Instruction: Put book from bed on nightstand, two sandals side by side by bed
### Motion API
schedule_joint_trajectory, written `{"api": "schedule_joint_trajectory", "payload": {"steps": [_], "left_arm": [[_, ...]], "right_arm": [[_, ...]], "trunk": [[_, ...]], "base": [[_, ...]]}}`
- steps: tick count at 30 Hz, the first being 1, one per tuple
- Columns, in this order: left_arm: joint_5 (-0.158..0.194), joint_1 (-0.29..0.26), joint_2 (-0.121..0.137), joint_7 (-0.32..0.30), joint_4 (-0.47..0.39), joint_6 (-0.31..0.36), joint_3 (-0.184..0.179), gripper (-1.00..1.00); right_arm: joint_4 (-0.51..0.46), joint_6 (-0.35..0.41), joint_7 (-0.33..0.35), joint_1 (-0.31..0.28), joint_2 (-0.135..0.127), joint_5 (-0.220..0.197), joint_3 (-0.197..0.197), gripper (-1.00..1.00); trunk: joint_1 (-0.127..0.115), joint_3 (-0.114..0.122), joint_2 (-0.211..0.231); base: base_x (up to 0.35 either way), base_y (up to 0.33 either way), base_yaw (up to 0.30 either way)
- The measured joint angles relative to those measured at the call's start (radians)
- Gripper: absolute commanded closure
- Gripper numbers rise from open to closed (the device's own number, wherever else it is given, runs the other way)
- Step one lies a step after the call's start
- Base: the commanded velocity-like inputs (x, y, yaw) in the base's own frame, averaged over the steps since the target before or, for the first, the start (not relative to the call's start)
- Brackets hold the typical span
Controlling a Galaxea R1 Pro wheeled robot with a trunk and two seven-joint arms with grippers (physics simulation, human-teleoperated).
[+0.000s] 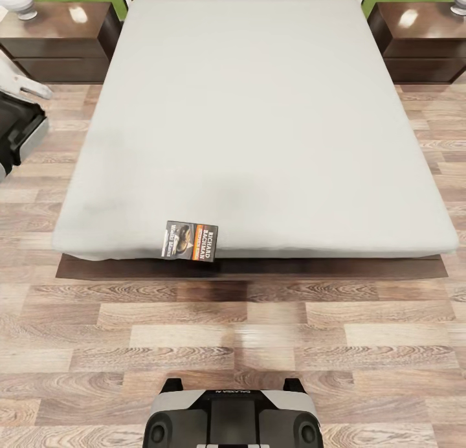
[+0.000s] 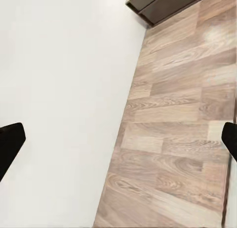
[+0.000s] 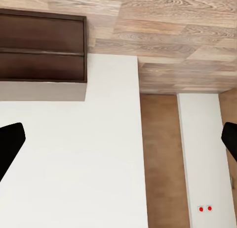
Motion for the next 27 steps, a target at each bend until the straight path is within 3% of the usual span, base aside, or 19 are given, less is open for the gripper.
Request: {"api": "schedule_joint_trajectory", "payload": {"steps": [1, 4, 5, 9, 13, 14, 15, 17, 21, 23, 24, 25, 26, 27], "left_arm": [[-0.051, -0.001, 0.047, 0.008, 0.003, -0.003, 0.000, -1.00], [-0.119, -0.001, 0.142, 0.015, 0.007, -0.008, 0.000, -1.00], [-0.119, -0.001, 0.144, 0.015, 0.006, -0.008, -0.001, -1.00], [-0.174, 0.002, 0.275, 0.017, 0.009, -0.027, -0.001, -1.00], [-0.196, 0.041, 0.414, 0.017, 0.013, -0.085, -0.001, -1.00], [-0.197, 0.042, 0.415, 0.017, 0.013, -0.086, -0.003, -1.00], [-0.198, 0.094, 0.470, 0.017, 0.014, -0.123, -0.002, -1.00], [-0.199, 0.130, 0.506, 0.017, 0.036, -0.144, 0.000, -1.00], [-0.197, 0.296, 0.575, 0.016, 0.113, -0.247, 0.004, -1.00], [-0.195, 0.389, 0.592, 0.017, 0.162, -0.309, 0.007, -1.00], [-0.197, 0.391, 0.592, 0.017, 0.163, -0.310, 0.003, -1.00], [-0.192, 0.436, 0.598, 0.017, 0.185, -0.340, 0.008, -1.00], [-0.177, 0.522, 0.607, 0.017, 0.228, -0.392, 0.008, -1.00], [-0.178, 0.530, 0.607, 0.017, 0.228, -0.394, 0.007, -1.00]], "right_arm": [[-0.002, -0.001, 0.000, -0.001, 0.000, 0.000, 0.000, -1.00], [-0.011, -0.001, 0.000, -0.001, 0.000, 0.000, 0.000, -1.00], [-0.011, -0.001, 0.000, -0.001, 0.000, 0.000, 0.000, -1.00], [-0.025, -0.004, -0.002, -0.001, -0.002, 0.000, 0.005, -1.00], [-0.036, -0.027, -0.002, -0.001, -0.014, -0.002, 0.007, -1.00], [-0.036, -0.027, -0.002, -0.001, -0.015, -0.002, 0.007, -1.00], [-0.040, -0.044, -0.002, -0.001, -0.019, -0.002, 0.007, -1.00], [-0.041, -0.053, -0.002, -0.001, -0.021, -0.002, 0.007, -1.00], [-0.053, -0.075, -0.003, -0.002, -0.027, -0.003, 0.007, -1.00], [-0.062, -0.085, -0.004, -0.002, -0.031, -0.003, 0.007, -1.00], [-0.063, -0.085, -0.004, -0.002, -0.031, -0.003, 0.007, -1.00], [-0.067, -0.091, -0.004, -0.002, -0.033, -0.004, 0.006, -1.00], [-0.073, -0.108, -0.004, -0.002, -0.041, -0.007, 0.006, -1.00], [-0.073, -0.109, -0.004, -0.002, -0.041, -0.007, 0.005, -1.00]], "trunk": [[0.000, 0.000, 0.000], [0.000, 0.000, 0.000], [0.000, 0.000, 0.000], [0.000, 0.000, 0.000], [0.000, 0.000, 0.000], [0.000, 0.000, 0.000], [0.000, 0.000, 0.000], [0.000, 0.000, 0.000], [0.000, 0.000, 0.000], [0.000, 0.000, 0.000], [0.000, 0.000, 0.000], [0.000, 0.000, 0.000], [0.000, 0.000, 0.000], [0.000, 0.000, 0.000]], "base": [[0.000, 0.000, 0.000], [0.000, 0.000, 0.000], [0.000, 0.000, 0.000], [0.000, 0.000, 0.000], [0.000, 0.000, 0.000], [0.000, 0.000, 0.000], [0.000, 0.000, 0.000], [0.000, 0.000, 0.000], [0.000, 0.000, 0.000], [0.000, 0.000, 0.000], [0.000, 0.000, 0.000], [0.000, 0.000, 0.000], [0.000, 0.000, 0.000], [0.000, 0.000, 0.000]]}}
